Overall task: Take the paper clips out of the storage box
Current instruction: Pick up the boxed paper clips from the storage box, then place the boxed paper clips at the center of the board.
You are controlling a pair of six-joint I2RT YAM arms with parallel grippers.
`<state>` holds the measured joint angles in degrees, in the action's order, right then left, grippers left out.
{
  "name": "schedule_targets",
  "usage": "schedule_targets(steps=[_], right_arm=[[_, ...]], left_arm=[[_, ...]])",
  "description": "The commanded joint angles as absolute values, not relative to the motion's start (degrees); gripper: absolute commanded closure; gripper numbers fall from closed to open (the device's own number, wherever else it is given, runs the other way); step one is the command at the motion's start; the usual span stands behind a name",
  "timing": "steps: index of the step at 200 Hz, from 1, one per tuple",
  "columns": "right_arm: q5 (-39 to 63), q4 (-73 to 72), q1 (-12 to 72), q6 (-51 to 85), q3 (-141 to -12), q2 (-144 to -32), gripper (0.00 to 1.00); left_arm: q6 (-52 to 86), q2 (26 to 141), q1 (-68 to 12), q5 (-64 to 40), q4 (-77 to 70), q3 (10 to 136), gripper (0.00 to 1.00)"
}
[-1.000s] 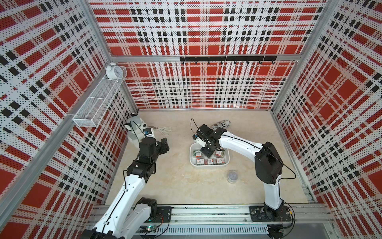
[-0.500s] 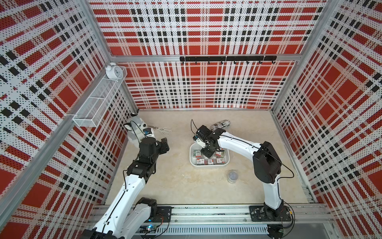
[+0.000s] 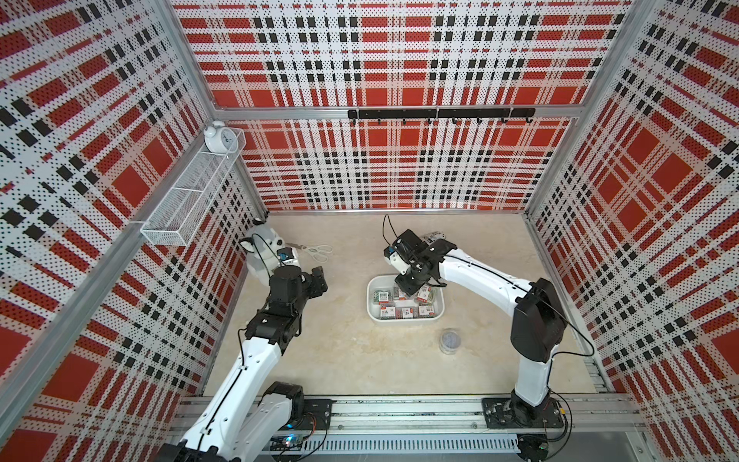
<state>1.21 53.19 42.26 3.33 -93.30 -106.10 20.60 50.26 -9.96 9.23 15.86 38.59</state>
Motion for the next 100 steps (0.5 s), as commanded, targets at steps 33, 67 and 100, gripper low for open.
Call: schedule_targets(steps=[33,67,100], right_arm=[[12.5,52.3,41.2,10.2,-87.8,-92.7,0.69],[20.1,49.6,41.1,14.3,-80.3,-85.8,0.69],[26.8,44.3,41.2,20.1,-69.5,-79.1,0.69]], left_arm=[[20.8,49.4,-10.1,9.5,14.8,38.0,0.23],[20.8,49.2,-10.2,9.7,14.8,38.0,0.23],[20.8,49.2,-10.2,9.8,14.9,38.0,0.23]])
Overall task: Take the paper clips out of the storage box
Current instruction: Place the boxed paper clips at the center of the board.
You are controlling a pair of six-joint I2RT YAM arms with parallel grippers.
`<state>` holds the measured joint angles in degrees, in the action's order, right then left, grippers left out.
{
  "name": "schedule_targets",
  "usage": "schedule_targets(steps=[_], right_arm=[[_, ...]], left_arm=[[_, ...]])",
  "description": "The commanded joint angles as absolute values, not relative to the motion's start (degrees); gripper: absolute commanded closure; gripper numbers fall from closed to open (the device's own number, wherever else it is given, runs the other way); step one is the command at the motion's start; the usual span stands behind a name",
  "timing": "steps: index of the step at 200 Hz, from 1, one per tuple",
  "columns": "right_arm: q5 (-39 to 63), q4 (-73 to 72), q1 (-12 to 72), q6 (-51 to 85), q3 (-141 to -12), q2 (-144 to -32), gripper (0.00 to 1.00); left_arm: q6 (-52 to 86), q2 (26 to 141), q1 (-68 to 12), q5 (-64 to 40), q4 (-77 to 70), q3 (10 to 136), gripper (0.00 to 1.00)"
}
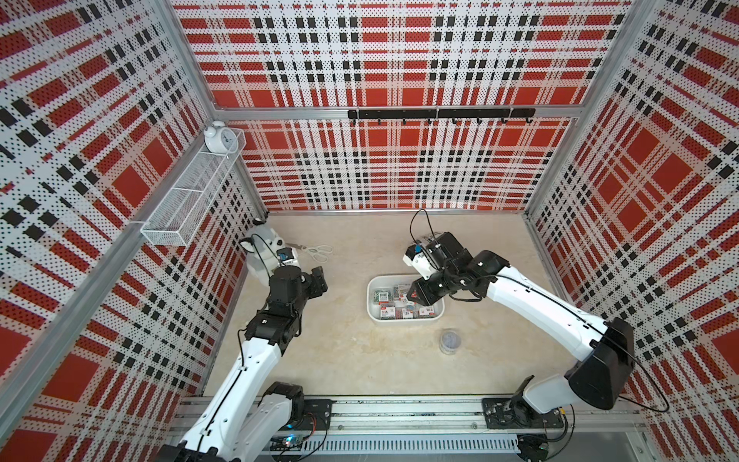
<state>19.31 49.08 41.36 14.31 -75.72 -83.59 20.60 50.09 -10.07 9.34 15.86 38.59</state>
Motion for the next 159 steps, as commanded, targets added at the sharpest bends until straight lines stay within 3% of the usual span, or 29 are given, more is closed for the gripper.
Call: schedule_targets(steps=[1,63,159], right_arm=[[26.9,44.2,41.2,20.3,-69.2,-78.9,0.69],[27.6,35.9,42.0,29.8,-53.8,-71.8,0.68],[26.7,26.1,46.8,36.1,-47.8,-79.5,0.68]], left_arm=[[20.8,49.2,-10.2,9.8,14.9,38.0,0.23],[20.8,49.5,-10.1,9.8,14.8,38.1,0.23],[20.8,49.7,-10.2,9.9,15.0,38.1,0.23]])
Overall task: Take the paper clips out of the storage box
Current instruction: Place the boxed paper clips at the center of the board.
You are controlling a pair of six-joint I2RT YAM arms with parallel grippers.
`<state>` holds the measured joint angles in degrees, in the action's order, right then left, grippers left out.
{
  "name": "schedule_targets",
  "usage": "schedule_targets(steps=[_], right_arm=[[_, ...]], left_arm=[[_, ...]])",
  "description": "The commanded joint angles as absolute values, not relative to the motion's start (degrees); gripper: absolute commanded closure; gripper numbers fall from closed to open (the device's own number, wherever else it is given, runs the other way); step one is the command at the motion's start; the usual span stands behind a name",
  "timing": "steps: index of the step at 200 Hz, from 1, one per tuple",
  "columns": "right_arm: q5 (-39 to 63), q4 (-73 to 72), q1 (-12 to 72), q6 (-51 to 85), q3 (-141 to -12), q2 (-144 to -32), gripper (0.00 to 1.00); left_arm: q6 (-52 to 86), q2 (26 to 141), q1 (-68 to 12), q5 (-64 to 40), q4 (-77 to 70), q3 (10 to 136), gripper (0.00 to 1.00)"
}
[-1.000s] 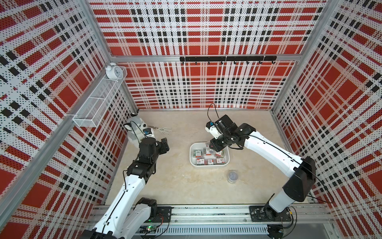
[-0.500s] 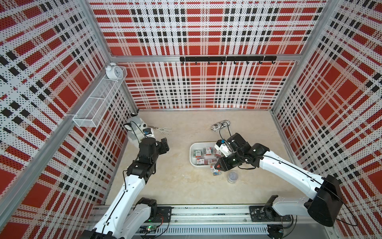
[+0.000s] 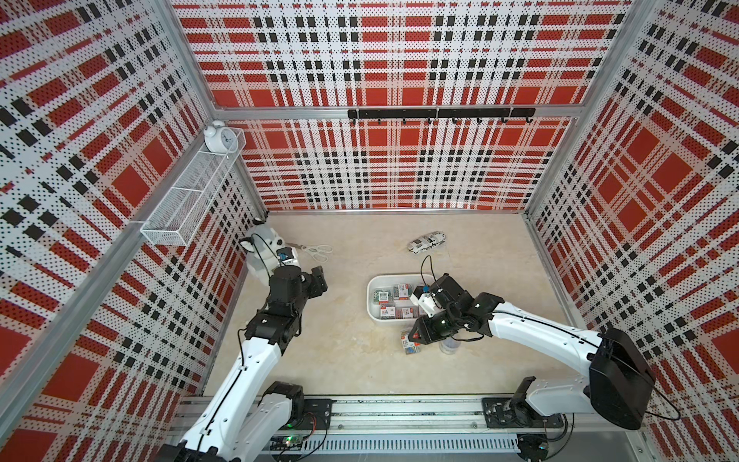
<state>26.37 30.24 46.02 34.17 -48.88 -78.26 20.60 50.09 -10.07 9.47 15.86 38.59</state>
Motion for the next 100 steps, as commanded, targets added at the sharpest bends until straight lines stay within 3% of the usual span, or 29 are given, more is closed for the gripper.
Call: schedule_targets(steps=[1,100], right_arm=[[26.7,26.0,46.9,36.2,-47.8,-79.6,0.68],[23.9,23.5,48.0,37.1,-44.1,-83.1,0.61]], left_arm=[[20.8,49.7,-10.2,9.9,15.0,38.1,0.23],[20.8,49.5,-10.4,9.9,15.0,38.1,0.23]])
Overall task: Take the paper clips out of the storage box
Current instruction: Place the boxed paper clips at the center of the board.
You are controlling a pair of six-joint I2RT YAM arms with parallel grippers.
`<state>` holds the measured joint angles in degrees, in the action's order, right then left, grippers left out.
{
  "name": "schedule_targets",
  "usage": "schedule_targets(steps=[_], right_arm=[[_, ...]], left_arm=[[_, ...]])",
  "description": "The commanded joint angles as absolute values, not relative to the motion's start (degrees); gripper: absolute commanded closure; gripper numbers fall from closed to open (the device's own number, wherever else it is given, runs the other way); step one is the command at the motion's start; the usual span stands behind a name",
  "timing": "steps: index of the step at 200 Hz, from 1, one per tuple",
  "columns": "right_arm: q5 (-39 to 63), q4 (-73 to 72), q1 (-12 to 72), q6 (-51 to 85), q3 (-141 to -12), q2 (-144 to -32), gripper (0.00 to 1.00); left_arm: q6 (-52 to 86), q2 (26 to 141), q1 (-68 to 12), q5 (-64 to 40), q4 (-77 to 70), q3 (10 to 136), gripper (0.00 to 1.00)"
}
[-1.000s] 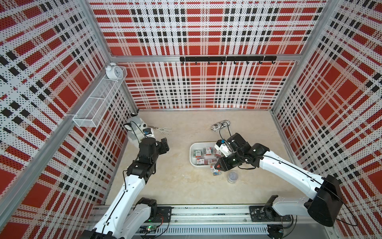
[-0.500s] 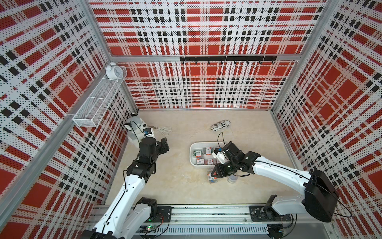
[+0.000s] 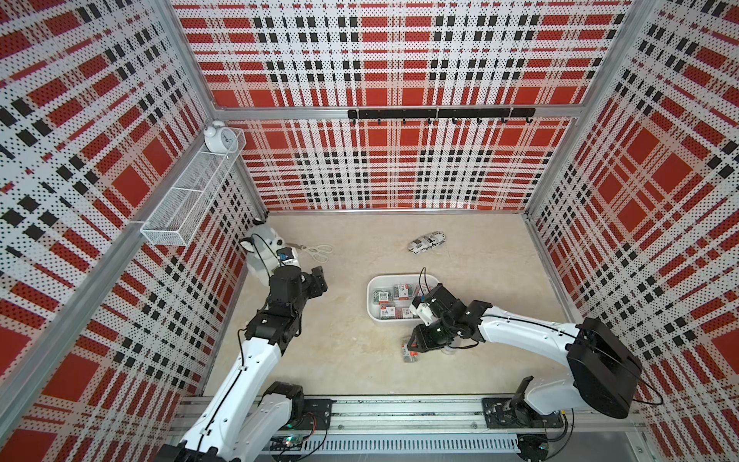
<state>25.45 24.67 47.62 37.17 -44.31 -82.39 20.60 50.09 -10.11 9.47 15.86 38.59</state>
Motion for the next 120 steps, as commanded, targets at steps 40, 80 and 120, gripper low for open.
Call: schedule_targets(steps=[40,80,120], right_arm=[[21.7,25.6,48.0,36.0,-44.4,-83.4,0.57],[21.0,27.7,48.1,35.7,-45.7,-82.0,0.50],[18.6,30.3,50.2,36.2,-48.6,-81.8,0.39]], left_arm=[[20.8,49.5,-10.5,10.0,15.0,38.1,0.23],[20.8,49.4,-10.5,10.0,15.0,38.1,0.23],[20.8,49.3,-10.5,10.0,15.0,38.1,0.23]])
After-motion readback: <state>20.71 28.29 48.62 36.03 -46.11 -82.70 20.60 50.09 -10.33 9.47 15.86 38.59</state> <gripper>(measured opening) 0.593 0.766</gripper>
